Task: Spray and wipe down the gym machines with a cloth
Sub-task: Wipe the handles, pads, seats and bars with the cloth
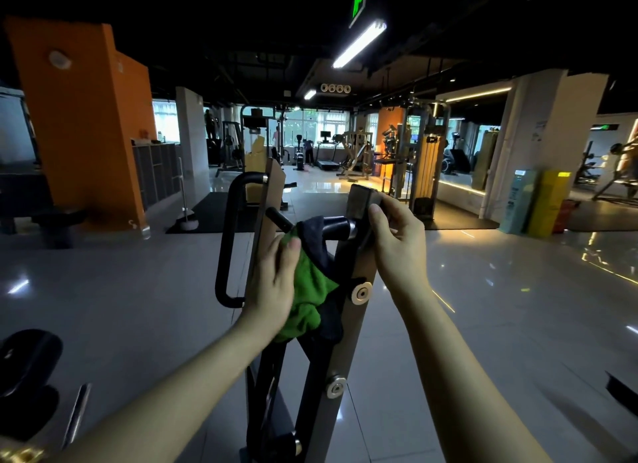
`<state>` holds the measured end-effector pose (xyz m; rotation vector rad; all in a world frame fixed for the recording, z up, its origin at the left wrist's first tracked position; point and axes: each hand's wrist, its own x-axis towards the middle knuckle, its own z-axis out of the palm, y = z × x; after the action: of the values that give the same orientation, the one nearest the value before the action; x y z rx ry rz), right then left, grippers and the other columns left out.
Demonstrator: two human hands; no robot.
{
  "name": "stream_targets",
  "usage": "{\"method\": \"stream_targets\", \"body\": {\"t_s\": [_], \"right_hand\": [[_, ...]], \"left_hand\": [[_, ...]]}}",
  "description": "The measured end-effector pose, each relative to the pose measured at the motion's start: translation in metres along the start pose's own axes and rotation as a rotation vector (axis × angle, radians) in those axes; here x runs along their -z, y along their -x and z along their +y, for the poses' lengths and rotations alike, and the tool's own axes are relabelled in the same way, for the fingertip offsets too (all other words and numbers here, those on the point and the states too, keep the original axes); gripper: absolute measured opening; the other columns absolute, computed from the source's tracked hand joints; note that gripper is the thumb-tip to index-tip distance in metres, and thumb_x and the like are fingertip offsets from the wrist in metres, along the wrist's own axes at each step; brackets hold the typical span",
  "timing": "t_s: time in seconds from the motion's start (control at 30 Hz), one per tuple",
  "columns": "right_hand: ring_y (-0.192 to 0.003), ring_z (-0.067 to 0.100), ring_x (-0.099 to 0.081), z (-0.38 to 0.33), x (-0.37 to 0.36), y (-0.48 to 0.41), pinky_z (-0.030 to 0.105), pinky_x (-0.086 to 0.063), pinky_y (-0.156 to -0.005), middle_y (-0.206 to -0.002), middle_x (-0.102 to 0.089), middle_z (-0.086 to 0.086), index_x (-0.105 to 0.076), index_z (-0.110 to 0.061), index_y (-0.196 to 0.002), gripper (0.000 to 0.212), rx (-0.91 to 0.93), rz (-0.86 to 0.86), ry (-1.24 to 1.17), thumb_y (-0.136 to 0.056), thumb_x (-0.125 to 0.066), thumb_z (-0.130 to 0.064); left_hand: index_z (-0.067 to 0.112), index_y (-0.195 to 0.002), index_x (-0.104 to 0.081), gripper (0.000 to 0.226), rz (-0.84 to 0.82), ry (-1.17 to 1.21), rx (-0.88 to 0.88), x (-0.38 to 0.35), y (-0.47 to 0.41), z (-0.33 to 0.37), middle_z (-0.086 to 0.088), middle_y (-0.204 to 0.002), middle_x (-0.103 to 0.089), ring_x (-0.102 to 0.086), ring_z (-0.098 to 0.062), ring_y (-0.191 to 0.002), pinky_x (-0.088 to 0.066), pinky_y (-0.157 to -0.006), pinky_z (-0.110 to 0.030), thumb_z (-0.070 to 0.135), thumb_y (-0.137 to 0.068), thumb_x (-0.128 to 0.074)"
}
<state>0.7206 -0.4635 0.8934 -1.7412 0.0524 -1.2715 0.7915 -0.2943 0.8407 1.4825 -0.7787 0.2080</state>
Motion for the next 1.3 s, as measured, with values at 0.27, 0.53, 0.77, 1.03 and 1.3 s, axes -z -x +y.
{"method": "stream_targets", "body": {"t_s": [0.27, 0.53, 0.77, 1.03, 1.3], "right_hand": [[-0.108, 0.012, -0.066, -0.005, -0.004, 0.003, 0.046, -0.055, -0.095, -0.111, -0.072, -0.005, -0.07, -0.035, -0.113, 0.02, -0.029, 0.035, 0.055, -0.104, -0.054, -0.027], [-0.103, 0.001, -0.066, -0.019, -0.009, 0.011, 0.022, -0.054, -0.086, -0.115, -0.073, -0.003, -0.068, -0.028, -0.118, 0.024, -0.076, 0.054, 0.067, -0.107, -0.051, -0.017], [-0.12, 0.01, -0.059, -0.033, -0.009, 0.028, 0.037, -0.053, -0.102, -0.13, -0.063, -0.005, -0.057, -0.026, -0.14, 0.041, -0.156, 0.069, 0.31, -0.099, -0.064, -0.023], [-0.089, 0.009, -0.067, -0.06, -0.033, 0.096, 0.02, -0.054, -0.074, -0.1, -0.067, -0.001, -0.075, -0.014, -0.1, 0.011, -0.016, 0.071, 0.386, -0.098, -0.065, -0.009], [-0.097, 0.017, -0.074, -0.094, -0.057, 0.115, 0.042, -0.06, -0.09, -0.1, -0.076, 0.001, -0.074, -0.013, -0.107, 0.017, -0.196, -0.283, 0.141, -0.094, -0.075, -0.024]], "left_hand": [[0.022, -0.15, -0.035, 0.059, -0.133, -0.387, -0.256, 0.022, -0.004, 0.011, 0.021, -0.138, -0.04, -0.038, 0.02, -0.12, -0.022, -0.095, 0.007, 0.044, -0.099, -0.054], [0.028, -0.072, -0.044, 0.037, -0.234, 0.117, 0.065, 0.009, -0.03, 0.035, 0.015, -0.06, -0.049, -0.051, 0.011, -0.05, -0.04, -0.06, -0.007, 0.044, -0.106, -0.045], [0.023, -0.074, -0.043, 0.035, -0.125, -0.141, -0.278, 0.019, -0.011, 0.014, 0.012, -0.048, -0.042, -0.052, 0.001, -0.047, -0.034, -0.046, -0.01, 0.034, -0.107, -0.039], [0.017, -0.087, -0.055, 0.04, -0.303, -0.579, -0.601, 0.094, 0.013, -0.053, 0.009, -0.056, -0.046, -0.045, -0.011, -0.043, -0.036, -0.037, -0.03, 0.047, -0.105, -0.035], [0.024, -0.073, -0.064, 0.026, -0.364, -0.28, -0.362, 0.125, -0.031, 0.047, 0.005, -0.066, -0.063, -0.061, -0.007, -0.064, -0.046, -0.053, -0.021, 0.045, -0.086, -0.075]]}}
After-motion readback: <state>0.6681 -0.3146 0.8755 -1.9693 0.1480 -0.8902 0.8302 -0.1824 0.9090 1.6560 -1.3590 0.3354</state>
